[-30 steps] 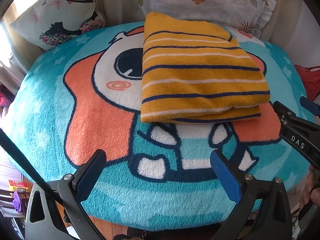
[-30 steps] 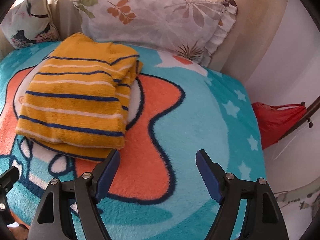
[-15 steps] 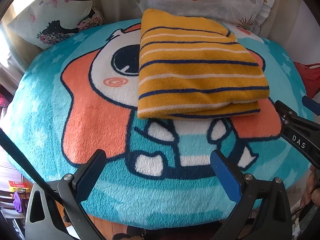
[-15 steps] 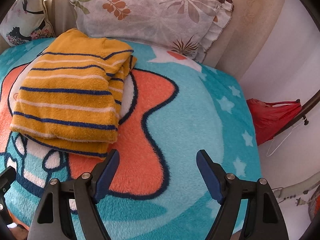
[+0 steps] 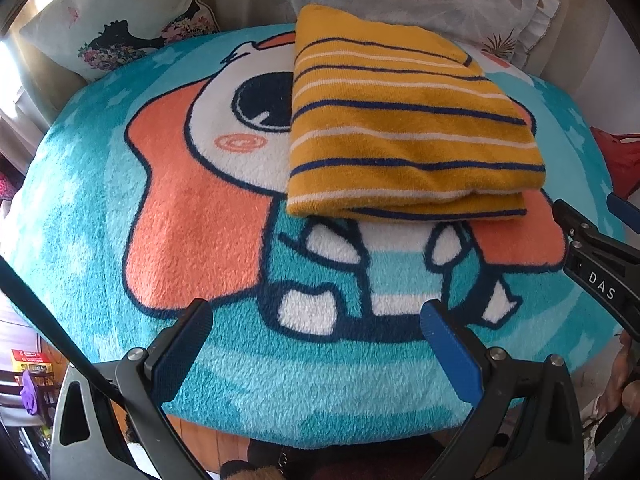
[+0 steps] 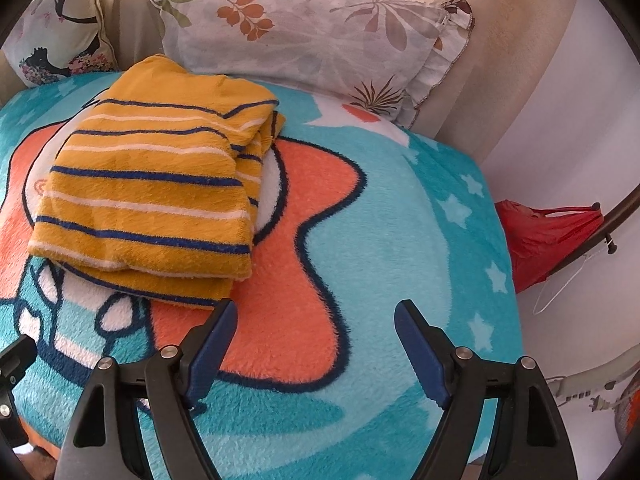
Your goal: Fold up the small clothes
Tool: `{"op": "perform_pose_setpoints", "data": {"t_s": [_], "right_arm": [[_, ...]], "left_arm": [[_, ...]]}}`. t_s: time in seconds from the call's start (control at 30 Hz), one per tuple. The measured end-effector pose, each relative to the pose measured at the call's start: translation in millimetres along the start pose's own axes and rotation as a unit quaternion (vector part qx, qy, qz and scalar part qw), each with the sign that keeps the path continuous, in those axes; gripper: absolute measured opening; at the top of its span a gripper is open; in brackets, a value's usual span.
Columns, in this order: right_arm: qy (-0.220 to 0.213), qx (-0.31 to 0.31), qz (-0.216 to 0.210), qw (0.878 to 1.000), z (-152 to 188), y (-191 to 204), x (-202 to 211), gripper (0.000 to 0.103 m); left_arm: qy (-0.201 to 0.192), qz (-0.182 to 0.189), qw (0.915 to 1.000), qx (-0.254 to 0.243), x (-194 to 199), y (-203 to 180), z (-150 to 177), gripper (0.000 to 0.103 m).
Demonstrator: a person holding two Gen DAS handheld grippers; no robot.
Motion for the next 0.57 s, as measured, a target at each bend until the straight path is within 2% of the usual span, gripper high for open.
{"op": "perform_pose_setpoints", "data": {"t_s": [0.57], "right_arm": [[0.006, -0.001, 0.000, 1.000, 8.1, 0.5, 4.8, 0.086]], "left_arm": [[0.008, 0.014, 0.9999, 0.006, 0.1, 0.0, 6.6, 0.103]]}}
Point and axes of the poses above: each gripper's, at about its wrist camera, not at the fingertips, and x roughly against the way its jaws point, y to its left, z to its underside, the point moved 2 cm from there along -x, roughly the way its jaws point, and after that the axes turned 9 degrees about z, right-handed, at the moved point
